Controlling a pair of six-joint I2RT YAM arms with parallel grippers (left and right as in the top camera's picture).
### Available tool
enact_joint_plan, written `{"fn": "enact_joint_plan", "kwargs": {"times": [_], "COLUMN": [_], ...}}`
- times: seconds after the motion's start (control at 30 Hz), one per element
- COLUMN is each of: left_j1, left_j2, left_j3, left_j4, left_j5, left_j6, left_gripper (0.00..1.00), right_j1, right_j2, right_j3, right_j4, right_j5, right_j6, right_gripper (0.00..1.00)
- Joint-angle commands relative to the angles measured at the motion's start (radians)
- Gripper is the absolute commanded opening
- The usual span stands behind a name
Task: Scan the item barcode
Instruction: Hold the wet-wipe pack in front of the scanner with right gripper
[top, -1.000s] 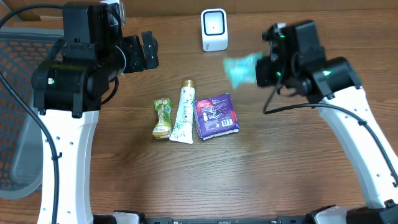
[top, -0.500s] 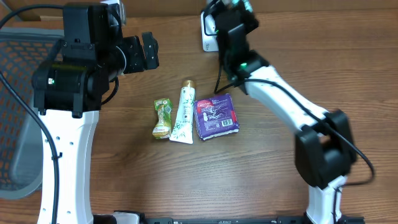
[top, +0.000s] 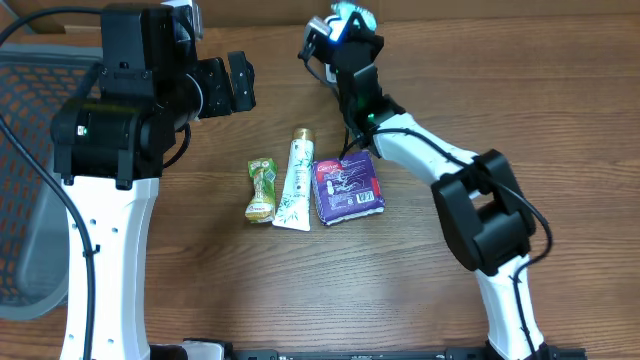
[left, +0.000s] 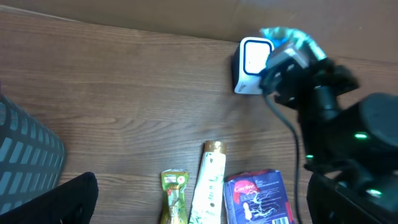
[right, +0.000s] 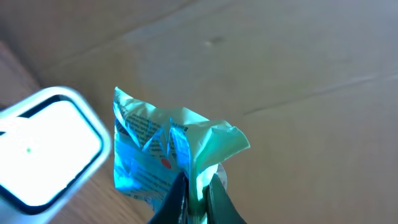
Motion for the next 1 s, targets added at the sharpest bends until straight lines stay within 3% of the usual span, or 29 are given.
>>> {"fn": "enact_joint_plan", "kwargs": {"times": [0.0, 0.3, 0.5, 0.6, 0.83, 0.9, 0.97], "left_j1": [-0.002, -0.002, -0.002, -0.002, -0.002, -0.002, -0.002], "left_j2": [0.003, 0.003, 0.003, 0.003, 0.003, 0.003, 0.003], "left_j3": [0.007, 0.007, 0.007, 0.007, 0.007, 0.007, 0.007], "left_j4": [0.003, 0.003, 0.003, 0.003, 0.003, 0.003, 0.003], "left_j5": [-0.006, -0.006, -0.006, -0.006, -0.006, -0.006, -0.006], "left_j6": [0.015, 0.015, 0.015, 0.016, 0.015, 0.016, 0.015], "left_gripper": [1.0, 1.0, 1.0, 1.0, 0.99, 1.0, 1.0], "right_j1": [-0.004, -0.006, -0.005, 0.0, 0.0, 0.01, 0.015], "right_j2": [0.049, 0.058, 0.053, 0.006, -0.346, -0.476, -0.624], "right_j3": [0.014, 0.014, 0.014, 0.014, 0.014, 0.014, 0.014], "right_j4": [0.014, 0.033, 0.182, 0.139, -0.289, -0.406, -0.671], "right_j5": [-0.032, -0.045, -0.005, 0.006, -0.033, -0.045, -0.216], "right_j6": [-0.044, -0.055, -0.088, -0.074, 0.288, 0.51, 0.787], "right_gripper": [0.04, 0.04, 0.04, 0.04, 0.04, 0.04, 0.04]}}
